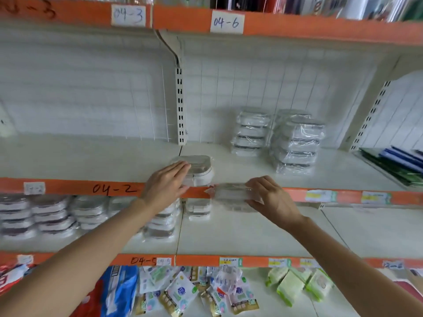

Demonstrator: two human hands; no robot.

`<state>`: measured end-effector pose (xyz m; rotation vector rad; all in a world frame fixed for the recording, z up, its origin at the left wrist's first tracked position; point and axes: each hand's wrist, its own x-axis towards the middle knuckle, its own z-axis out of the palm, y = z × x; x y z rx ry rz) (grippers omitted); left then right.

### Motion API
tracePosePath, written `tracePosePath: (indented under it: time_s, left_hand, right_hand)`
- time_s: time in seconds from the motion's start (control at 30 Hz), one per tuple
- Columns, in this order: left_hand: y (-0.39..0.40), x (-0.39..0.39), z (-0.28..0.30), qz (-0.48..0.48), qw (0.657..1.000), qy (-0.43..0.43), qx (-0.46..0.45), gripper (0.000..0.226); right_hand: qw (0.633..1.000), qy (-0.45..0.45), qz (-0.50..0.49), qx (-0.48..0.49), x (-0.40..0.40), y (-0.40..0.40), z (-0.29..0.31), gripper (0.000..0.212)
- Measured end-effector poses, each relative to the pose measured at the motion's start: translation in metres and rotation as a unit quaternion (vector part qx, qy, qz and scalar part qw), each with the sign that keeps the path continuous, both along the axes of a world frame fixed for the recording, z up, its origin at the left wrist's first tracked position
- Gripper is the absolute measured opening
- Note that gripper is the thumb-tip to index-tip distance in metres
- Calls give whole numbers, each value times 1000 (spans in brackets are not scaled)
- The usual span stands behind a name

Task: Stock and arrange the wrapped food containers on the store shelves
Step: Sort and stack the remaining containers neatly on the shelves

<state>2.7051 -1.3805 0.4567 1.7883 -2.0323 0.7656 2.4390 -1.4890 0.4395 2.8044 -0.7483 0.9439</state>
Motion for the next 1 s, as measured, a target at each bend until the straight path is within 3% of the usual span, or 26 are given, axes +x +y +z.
tracePosePath:
  time_s: [0.27, 0.43, 0.6, 0.73, 0.83, 1.0]
  left_hand:
    - [-99, 38, 18, 69, 994, 53, 65, 62]
    - [-141, 48, 18, 110, 988, 67, 84, 62]
    - [-163, 60, 2, 124, 983, 83, 106, 59]
    - [-174, 68, -14, 102, 984, 64, 130, 52]
    - [-182, 74, -23, 64, 989, 6, 132, 53]
    - [-200, 85, -30, 35, 986, 64, 151, 64]
  right_hand:
    - [992, -24, 94, 77, 45, -72, 40, 26]
    - [985, -72, 85, 128, 55, -124, 66, 24]
    - [988, -52, 75, 128, 69, -156, 66, 28]
    - [993, 10, 91, 70, 78, -169, 49, 34]
    - [988, 74, 90, 98, 76, -178, 38, 50]
    - [970, 182, 58, 153, 63, -182, 16, 73]
